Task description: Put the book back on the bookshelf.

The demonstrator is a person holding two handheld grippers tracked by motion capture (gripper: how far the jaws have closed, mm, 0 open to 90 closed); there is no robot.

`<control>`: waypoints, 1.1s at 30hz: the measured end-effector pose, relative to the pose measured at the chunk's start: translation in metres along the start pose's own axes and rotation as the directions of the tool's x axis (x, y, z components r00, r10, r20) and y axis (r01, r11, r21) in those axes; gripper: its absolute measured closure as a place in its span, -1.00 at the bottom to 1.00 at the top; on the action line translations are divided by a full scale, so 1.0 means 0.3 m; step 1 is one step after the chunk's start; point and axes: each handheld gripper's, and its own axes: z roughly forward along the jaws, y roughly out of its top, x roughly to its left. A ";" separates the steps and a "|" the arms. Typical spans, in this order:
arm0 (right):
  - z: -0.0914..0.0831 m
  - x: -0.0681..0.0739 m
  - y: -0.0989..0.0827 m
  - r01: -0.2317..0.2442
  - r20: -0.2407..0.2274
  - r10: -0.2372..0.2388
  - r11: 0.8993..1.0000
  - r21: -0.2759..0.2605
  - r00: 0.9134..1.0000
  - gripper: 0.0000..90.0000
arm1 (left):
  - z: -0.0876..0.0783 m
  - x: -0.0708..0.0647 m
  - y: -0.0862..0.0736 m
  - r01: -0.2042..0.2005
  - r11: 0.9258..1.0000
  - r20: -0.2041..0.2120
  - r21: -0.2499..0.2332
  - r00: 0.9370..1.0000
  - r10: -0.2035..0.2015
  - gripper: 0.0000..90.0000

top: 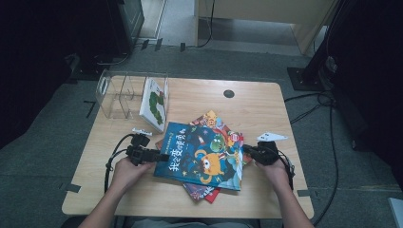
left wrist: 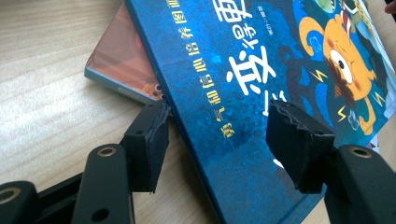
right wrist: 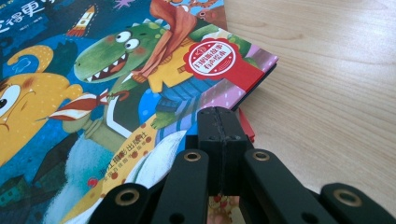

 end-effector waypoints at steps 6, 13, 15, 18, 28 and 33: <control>0.017 0.004 0.011 0.009 0.007 -0.009 1.000 -0.009 1.000 1.00 | 0.021 -0.001 -0.006 0.018 0.998 0.018 0.052 1.000 -0.019 -0.10; 0.011 0.008 0.008 0.006 -0.004 -0.006 1.000 0.001 1.000 1.00 | 0.015 0.000 -0.005 0.047 0.998 0.025 0.051 0.999 -0.049 -0.04; 0.010 0.010 0.007 0.004 -0.001 -0.004 1.000 0.002 1.000 1.00 | 0.014 -0.004 -0.005 0.055 0.997 0.026 0.055 0.998 -0.056 -0.01; 0.010 0.011 0.007 -0.001 0.003 0.001 1.000 0.003 1.000 1.00 | 0.012 -0.012 -0.006 0.061 0.996 0.030 0.070 0.998 -0.064 0.00; 0.015 0.008 0.009 -0.017 -0.019 0.017 1.000 0.000 1.000 1.00 | -0.052 -0.043 0.031 0.085 0.996 0.117 0.017 0.989 -0.087 0.06; 0.026 0.015 0.015 -0.012 -0.026 0.012 1.000 -0.003 1.000 1.00 | -0.102 -0.060 0.084 0.096 0.995 0.126 0.032 0.987 -0.100 0.15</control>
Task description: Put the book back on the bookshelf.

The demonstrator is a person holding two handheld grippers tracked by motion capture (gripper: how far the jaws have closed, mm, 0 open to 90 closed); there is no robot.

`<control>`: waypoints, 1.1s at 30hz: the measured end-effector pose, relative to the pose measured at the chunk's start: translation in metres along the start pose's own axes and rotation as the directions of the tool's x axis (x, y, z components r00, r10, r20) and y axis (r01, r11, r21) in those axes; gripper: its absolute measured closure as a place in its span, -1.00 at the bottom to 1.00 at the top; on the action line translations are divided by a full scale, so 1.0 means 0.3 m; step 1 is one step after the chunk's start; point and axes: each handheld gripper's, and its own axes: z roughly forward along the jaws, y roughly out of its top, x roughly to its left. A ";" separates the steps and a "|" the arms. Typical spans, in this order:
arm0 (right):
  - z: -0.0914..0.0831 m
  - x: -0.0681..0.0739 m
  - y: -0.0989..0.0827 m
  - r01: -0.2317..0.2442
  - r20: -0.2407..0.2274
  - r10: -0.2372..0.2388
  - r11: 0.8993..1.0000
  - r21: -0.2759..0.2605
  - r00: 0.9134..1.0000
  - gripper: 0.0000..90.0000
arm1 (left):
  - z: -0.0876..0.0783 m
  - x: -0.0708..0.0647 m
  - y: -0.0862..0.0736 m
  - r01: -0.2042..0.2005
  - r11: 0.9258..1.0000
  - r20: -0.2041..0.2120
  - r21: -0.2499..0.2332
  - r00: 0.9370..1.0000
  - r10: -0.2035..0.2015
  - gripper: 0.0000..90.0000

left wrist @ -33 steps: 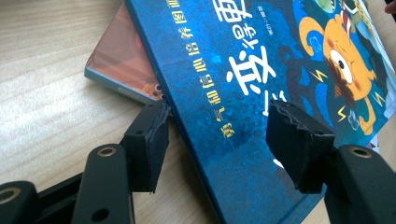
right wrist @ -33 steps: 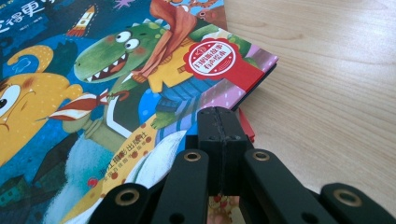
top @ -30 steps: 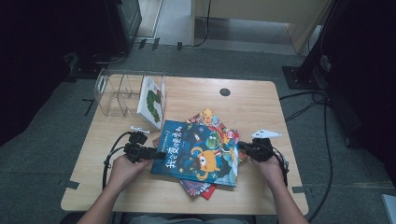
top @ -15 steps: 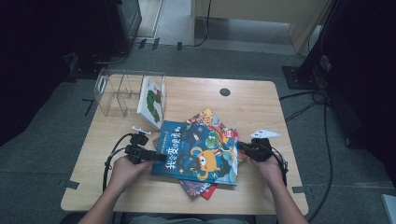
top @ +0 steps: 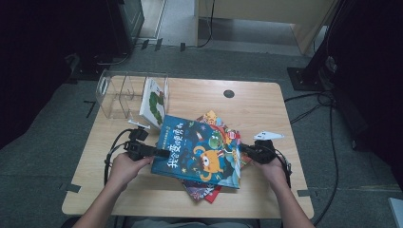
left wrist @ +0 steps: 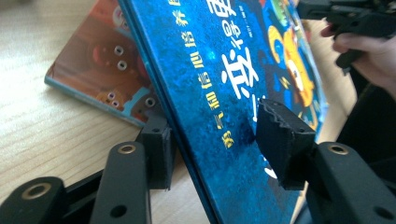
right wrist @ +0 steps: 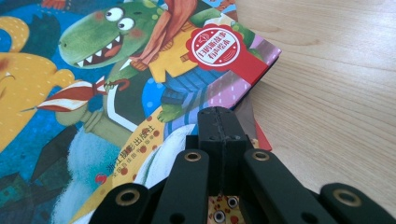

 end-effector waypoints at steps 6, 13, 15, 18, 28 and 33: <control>0.011 0.001 0.005 -0.012 -0.022 0.012 1.000 -0.006 1.000 1.00 | -0.054 -0.059 0.079 -0.017 0.999 0.016 0.041 1.000 0.016 0.25; 0.030 0.020 0.011 -0.005 -0.052 0.005 1.000 -0.012 0.999 1.00 | -0.110 -0.118 0.157 -0.026 0.997 0.025 0.070 0.999 0.024 0.37; 0.038 0.032 0.013 0.018 -0.070 -0.019 1.000 -0.012 0.997 1.00 | -0.117 -0.142 0.176 -0.047 0.995 0.027 0.087 0.999 0.044 0.40; 0.058 0.074 0.020 0.083 -0.083 -0.083 0.997 -0.010 0.993 1.00 | -0.134 -0.177 0.200 -0.073 0.993 0.029 0.095 0.997 0.071 0.45; 0.098 0.155 0.046 0.186 -0.098 -0.183 0.983 0.013 0.978 1.00 | -0.213 -0.220 0.266 -0.083 0.987 0.010 0.138 0.997 0.083 0.60; 0.119 0.190 0.054 0.220 -0.108 -0.218 0.975 0.009 0.970 1.00 | -0.256 -0.252 0.307 -0.101 0.982 -0.017 0.162 0.994 0.106 0.66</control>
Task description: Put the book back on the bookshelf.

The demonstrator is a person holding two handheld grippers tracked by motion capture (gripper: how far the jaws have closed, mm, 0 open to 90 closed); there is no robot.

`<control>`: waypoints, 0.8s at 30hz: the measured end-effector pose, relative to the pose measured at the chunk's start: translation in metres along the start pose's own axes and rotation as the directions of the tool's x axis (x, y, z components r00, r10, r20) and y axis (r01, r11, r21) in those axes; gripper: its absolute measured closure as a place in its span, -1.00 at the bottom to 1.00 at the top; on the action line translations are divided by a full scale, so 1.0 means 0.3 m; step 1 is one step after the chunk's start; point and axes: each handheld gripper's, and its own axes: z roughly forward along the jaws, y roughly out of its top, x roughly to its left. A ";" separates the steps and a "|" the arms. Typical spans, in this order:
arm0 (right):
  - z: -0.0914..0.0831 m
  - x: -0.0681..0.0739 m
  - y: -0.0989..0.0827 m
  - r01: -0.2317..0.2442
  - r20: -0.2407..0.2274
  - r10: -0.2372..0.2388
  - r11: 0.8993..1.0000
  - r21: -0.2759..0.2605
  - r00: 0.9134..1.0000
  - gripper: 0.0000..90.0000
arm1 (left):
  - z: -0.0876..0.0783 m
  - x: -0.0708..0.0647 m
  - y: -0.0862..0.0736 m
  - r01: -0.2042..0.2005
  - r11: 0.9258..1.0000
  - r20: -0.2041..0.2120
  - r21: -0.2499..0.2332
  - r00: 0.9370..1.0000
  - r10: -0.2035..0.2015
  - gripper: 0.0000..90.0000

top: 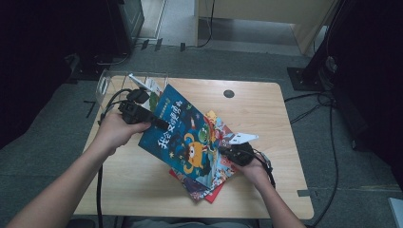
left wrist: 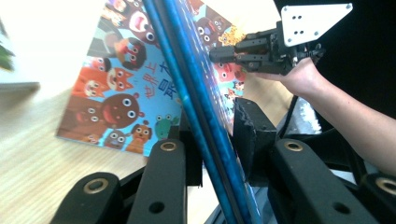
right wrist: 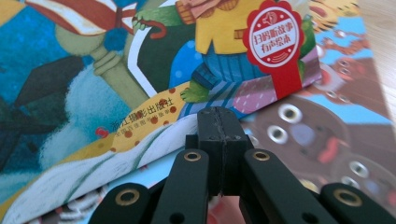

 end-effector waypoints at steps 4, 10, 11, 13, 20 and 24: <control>0.021 0.025 0.014 0.021 -0.003 -0.021 1.000 -0.002 1.000 0.94 | -0.027 -0.019 0.032 -0.021 0.999 -0.024 0.049 0.999 0.022 0.69; 0.021 0.038 0.020 0.066 -0.010 -0.066 0.998 0.014 0.998 0.87 | -0.072 -0.049 0.083 -0.061 0.992 -0.073 0.109 0.995 0.069 0.75; 0.019 0.036 0.020 0.069 -0.011 -0.069 0.997 0.016 0.998 0.85 | -0.079 -0.055 0.088 -0.063 0.991 -0.081 0.115 0.994 0.073 0.76; 0.015 0.031 0.018 0.072 -0.008 -0.072 0.997 0.018 0.997 0.85 | -0.091 -0.065 0.097 -0.072 0.989 -0.089 0.127 0.993 0.084 0.79; 0.007 0.025 0.015 0.083 0.004 -0.083 0.996 0.023 0.997 0.78 | -0.118 -0.102 0.103 -0.119 0.980 -0.089 0.157 0.987 0.134 0.86; 0.005 0.021 0.015 0.084 0.011 -0.084 0.996 0.026 0.996 0.76 | -0.133 -0.097 0.102 -0.098 0.983 -0.085 0.158 0.990 0.112 0.86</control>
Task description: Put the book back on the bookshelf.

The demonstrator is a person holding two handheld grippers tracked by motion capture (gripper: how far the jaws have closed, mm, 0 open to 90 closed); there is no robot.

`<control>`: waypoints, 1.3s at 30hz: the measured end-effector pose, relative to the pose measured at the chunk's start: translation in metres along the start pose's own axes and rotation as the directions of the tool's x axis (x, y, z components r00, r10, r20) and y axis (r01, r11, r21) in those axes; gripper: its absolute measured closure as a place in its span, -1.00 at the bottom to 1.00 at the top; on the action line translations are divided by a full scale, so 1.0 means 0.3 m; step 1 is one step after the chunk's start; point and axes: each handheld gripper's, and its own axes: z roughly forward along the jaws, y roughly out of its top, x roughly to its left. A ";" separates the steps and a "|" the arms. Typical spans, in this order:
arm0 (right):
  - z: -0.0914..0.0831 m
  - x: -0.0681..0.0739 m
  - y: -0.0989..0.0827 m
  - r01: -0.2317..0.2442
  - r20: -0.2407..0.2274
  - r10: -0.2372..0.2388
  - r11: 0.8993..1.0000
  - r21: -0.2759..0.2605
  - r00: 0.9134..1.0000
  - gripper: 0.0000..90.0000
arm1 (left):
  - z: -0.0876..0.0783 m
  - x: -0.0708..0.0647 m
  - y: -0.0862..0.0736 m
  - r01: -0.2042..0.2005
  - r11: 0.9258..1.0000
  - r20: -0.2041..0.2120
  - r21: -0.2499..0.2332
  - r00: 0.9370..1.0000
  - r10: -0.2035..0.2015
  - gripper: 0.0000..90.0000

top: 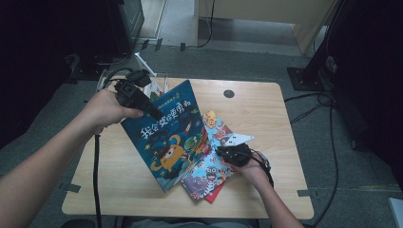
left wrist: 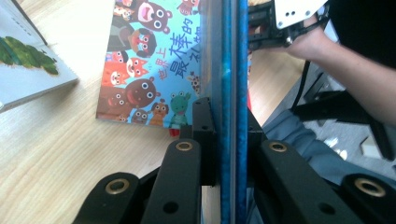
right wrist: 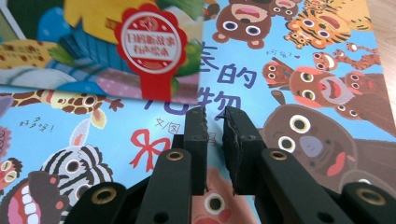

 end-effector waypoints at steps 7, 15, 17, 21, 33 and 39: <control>-0.001 -0.011 -0.003 -0.031 0.002 0.031 0.999 -0.009 1.000 0.56 | -0.083 0.032 -0.035 0.051 0.997 0.013 -0.058 0.999 -0.050 0.86; 0.010 -0.010 0.003 -0.031 0.016 0.032 0.999 -0.013 0.999 0.30 | -0.175 0.073 -0.100 0.094 0.988 0.042 -0.119 0.995 -0.090 0.86; 0.014 -0.011 0.009 -0.033 0.024 0.033 0.999 -0.007 0.999 0.22 | -0.192 0.086 -0.122 0.110 0.985 0.041 -0.131 0.994 -0.105 0.86; 0.026 -0.014 0.016 -0.049 0.036 0.049 0.999 -0.013 0.998 0.11 | -0.222 0.114 -0.169 0.120 0.982 0.029 -0.146 0.993 -0.117 0.86; 0.035 -0.034 0.029 -0.033 0.025 0.033 0.999 -0.003 0.999 0.07 | -0.290 0.197 -0.298 0.209 0.956 0.021 -0.208 0.978 -0.209 0.86; 0.040 -0.043 0.032 -0.032 0.008 0.032 0.999 -0.003 0.999 0.03 | -0.322 0.232 -0.364 0.255 0.941 0.011 -0.222 0.966 -0.259 0.86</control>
